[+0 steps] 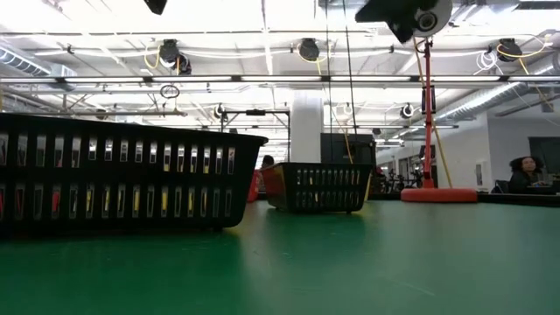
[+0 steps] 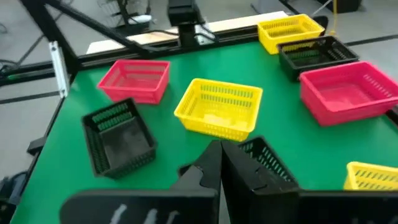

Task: Stack baskets by color
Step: Stack the bottom yellow bin on top of the top left yellow bin

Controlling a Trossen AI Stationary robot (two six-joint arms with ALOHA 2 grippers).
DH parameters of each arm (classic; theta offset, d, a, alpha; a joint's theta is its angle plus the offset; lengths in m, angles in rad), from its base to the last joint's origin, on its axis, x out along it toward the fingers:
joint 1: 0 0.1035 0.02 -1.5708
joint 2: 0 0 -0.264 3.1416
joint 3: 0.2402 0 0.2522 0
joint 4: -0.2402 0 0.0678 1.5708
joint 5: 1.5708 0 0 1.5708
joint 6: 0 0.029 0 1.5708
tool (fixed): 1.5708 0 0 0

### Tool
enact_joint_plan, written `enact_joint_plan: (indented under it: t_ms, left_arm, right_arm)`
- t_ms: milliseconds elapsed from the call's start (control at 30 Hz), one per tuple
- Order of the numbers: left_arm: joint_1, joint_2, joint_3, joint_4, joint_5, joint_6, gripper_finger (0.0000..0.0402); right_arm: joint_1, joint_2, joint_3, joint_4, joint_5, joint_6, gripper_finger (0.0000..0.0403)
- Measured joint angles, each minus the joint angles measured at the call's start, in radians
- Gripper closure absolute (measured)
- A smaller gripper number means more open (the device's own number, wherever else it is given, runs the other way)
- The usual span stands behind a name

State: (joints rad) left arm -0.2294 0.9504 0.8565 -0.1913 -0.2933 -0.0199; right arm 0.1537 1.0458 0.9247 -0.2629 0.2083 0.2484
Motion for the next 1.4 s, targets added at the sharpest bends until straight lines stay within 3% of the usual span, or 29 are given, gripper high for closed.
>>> enact_joint_plan:
  t_ms: [100,267,467,633,1000,1300,1400]
  left_arm:
    - [-0.036,0.000,0.018,-0.067,-0.057,-0.035,0.0378]
    - [-0.113,0.000,0.041,-0.216,-0.059,-0.180,0.0378]
    - [-0.216,0.016,0.049,-0.392,-0.106,-0.426,0.0378]
    - [-0.243,0.077,0.050,-0.499,-0.127,-0.501,0.0378]
    - [-0.050,0.158,0.049,-0.629,-0.124,-0.798,0.0367]
    - [0.098,0.184,0.049,-0.603,-0.051,-0.871,0.0289]
    - [0.140,0.212,0.048,-0.599,0.020,-0.885,0.0259]
  right_arm:
    - [0.015,-0.036,-0.080,0.058,0.000,0.000,0.0403]
    - [0.027,-0.077,-0.182,0.141,-0.002,-0.003,0.0403]
    - [0.026,-0.090,-0.205,0.143,-0.002,-0.040,0.0403]
    - [0.026,-0.090,-0.205,0.144,-0.003,-0.059,0.0403]
    - [0.025,-0.090,-0.205,0.144,-0.003,-0.059,0.0403]
    - [0.025,-0.090,-0.205,0.112,-0.003,-0.081,0.0403]
    - [0.025,-0.090,-0.205,0.110,-0.003,-0.083,0.0403]
